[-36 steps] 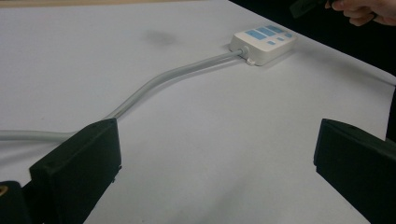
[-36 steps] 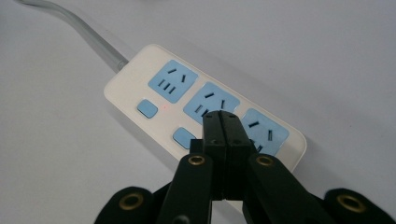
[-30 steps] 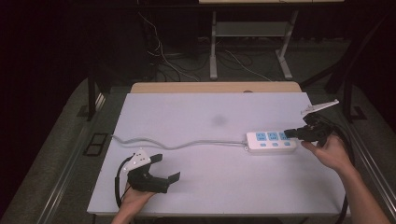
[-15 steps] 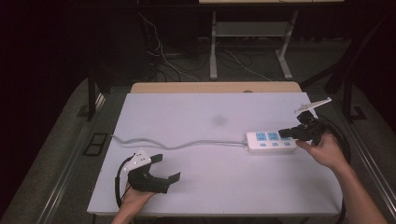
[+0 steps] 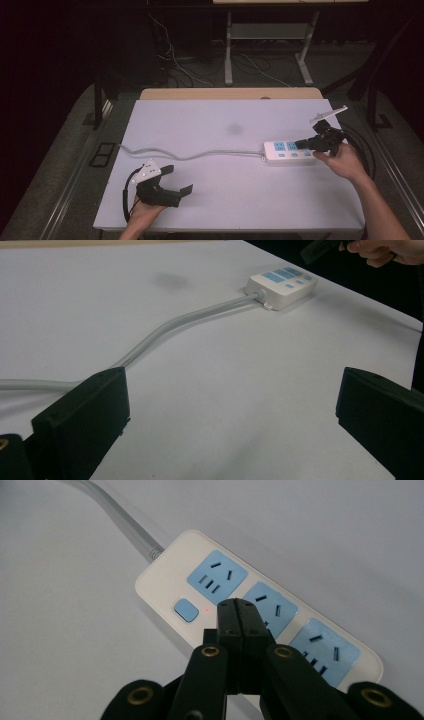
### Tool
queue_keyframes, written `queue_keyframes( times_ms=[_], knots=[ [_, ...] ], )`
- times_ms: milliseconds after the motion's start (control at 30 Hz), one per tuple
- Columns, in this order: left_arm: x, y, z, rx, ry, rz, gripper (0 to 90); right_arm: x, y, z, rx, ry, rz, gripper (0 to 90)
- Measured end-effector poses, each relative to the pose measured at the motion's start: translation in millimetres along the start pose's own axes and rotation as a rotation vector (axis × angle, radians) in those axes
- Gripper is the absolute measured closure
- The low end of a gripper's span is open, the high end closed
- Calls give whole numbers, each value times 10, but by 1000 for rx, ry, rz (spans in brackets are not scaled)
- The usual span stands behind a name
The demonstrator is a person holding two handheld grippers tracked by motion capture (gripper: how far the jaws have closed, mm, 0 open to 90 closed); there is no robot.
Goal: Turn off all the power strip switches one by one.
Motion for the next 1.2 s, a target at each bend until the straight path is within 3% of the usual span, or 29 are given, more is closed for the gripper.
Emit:
queue_keyframes(
  times_ms=[967,1200],
  knots=[
    [-3,-4,-2,0,2,-2,0,-175,-19,213,25,-43,6,900],
    [-3,-4,-4,1,2,-2,0,-168,-16,230,31,-21,19,900]
  ],
)
Point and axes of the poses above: each handheld gripper's, and its own axes: z roughly forward along the jaws, x roughly out of its top, y roughly to its right, the point moved 6 cm from there along z, roughly forward along the jaws, and after that the axes turned 12 degrees about -x, right-handed, at the moved point
